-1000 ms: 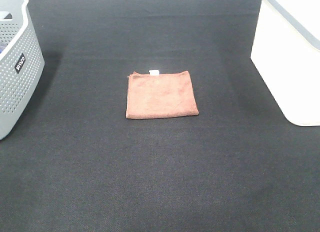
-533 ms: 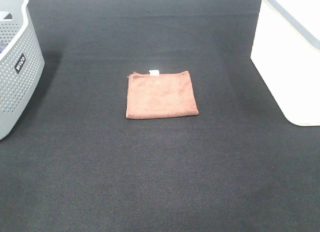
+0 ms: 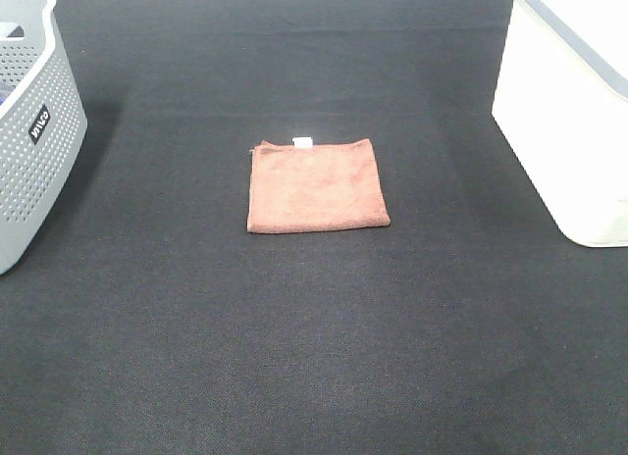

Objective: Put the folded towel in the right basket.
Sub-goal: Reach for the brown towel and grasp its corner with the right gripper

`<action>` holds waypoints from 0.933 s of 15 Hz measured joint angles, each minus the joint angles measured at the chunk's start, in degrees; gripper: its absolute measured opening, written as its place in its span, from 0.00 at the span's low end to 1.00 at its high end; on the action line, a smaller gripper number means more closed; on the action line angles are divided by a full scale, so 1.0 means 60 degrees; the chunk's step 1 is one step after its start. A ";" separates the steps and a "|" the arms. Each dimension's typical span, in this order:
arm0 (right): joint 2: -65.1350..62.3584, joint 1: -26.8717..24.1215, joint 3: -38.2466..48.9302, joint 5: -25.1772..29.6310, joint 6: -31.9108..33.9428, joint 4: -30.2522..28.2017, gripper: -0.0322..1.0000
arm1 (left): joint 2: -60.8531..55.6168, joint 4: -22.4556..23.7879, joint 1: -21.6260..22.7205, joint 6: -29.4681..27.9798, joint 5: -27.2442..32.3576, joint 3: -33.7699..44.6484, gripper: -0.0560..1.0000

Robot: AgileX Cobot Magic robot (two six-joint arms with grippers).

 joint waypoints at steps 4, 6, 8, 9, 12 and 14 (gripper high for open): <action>0.2932 0.0000 -0.2206 0.0095 0.0000 0.0229 0.72 | 0.0000 0.0000 0.0000 0.0000 0.0000 0.0000 0.88; 0.4221 0.0000 -0.3237 0.0239 -0.0372 0.0821 0.72 | 0.0000 0.0000 0.0000 0.0000 0.0000 0.0000 0.88; 0.5243 0.0000 -0.4221 0.0602 -0.0783 0.1881 0.72 | 0.0000 0.0000 0.0000 0.0000 0.0000 0.0000 0.88; 0.5730 0.0000 -0.4631 0.0879 -0.0917 0.2330 0.72 | 0.0000 0.0000 0.0000 0.0000 0.0000 0.0000 0.88; 0.6847 0.0392 -0.5539 0.1346 -0.1012 0.2597 0.72 | 0.0000 0.0000 0.0000 0.0000 0.0000 0.0000 0.88; 0.7525 0.1585 -0.5863 0.1327 -0.1012 0.2263 0.72 | 0.0000 0.0000 0.0000 0.0000 0.0000 0.0000 0.88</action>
